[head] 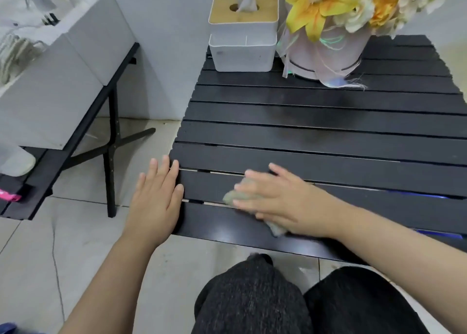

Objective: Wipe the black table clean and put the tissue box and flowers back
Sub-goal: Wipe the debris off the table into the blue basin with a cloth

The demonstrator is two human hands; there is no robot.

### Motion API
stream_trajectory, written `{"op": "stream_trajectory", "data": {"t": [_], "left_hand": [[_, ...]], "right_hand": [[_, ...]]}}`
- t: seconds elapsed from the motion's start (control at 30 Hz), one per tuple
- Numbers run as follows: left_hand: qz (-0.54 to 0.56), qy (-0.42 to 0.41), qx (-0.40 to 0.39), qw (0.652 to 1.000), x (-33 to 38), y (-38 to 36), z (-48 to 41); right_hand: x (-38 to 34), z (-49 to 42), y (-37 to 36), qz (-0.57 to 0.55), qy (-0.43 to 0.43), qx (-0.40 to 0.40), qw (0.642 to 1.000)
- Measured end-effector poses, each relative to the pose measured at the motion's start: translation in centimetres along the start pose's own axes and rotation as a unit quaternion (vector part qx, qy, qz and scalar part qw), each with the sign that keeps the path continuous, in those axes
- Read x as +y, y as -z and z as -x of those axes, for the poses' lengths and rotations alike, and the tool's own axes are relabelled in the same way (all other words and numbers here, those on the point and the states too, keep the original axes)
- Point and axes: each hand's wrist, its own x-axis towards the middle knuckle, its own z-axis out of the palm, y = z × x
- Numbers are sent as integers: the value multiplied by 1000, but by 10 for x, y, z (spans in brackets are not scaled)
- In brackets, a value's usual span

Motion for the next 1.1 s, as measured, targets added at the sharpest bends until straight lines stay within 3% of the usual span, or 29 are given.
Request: {"op": "stream_trajectory", "data": {"t": [0.1, 0.13, 0.17, 0.27, 0.37, 0.4, 0.47, 0.57, 0.63, 0.73, 0.83, 0.9, 1.0, 1.1], "left_hand": [[22, 1, 14, 1000, 21, 0, 3], [39, -15, 11, 999, 32, -1, 4], [54, -37, -1, 998, 43, -4, 6], [56, -100, -30, 993, 71, -14, 13], [21, -130, -28, 991, 81, -16, 14], [10, -137, -22, 990, 83, -15, 13], [-3, -150, -20, 988, 90, -16, 15], [-5, -165, -33, 986, 104, -23, 21], [-8, -169, -36, 985, 109, -28, 25], [-3, -167, -31, 985, 108, -31, 23], [2, -161, -31, 986, 107, -31, 23], [2, -155, -34, 987, 108, -32, 22], [-5, -156, -35, 987, 108, -33, 21], [-7, -152, -48, 987, 108, -32, 22]], "right_hand": [[61, 3, 19, 38, -269, 48, 961], [62, 3, 21, 34, -299, 54, 952], [53, 6, 19, 33, -280, 66, 957], [-6, 34, 9, 44, -103, 62, 992], [-29, 72, 11, 40, -12, -4, 999], [-19, 83, 12, 45, -28, -12, 999], [16, 97, 17, 48, -141, 14, 989], [65, 87, 28, 21, -350, 64, 934], [48, 65, 25, 60, -339, 64, 937], [-18, 65, 12, 37, -169, 65, 983], [-30, 98, 13, 2, -106, 42, 993], [5, 112, 18, 42, -155, 62, 985], [40, 108, 24, 56, -345, 133, 928], [-2, 81, 5, 58, -331, 179, 925]]}}
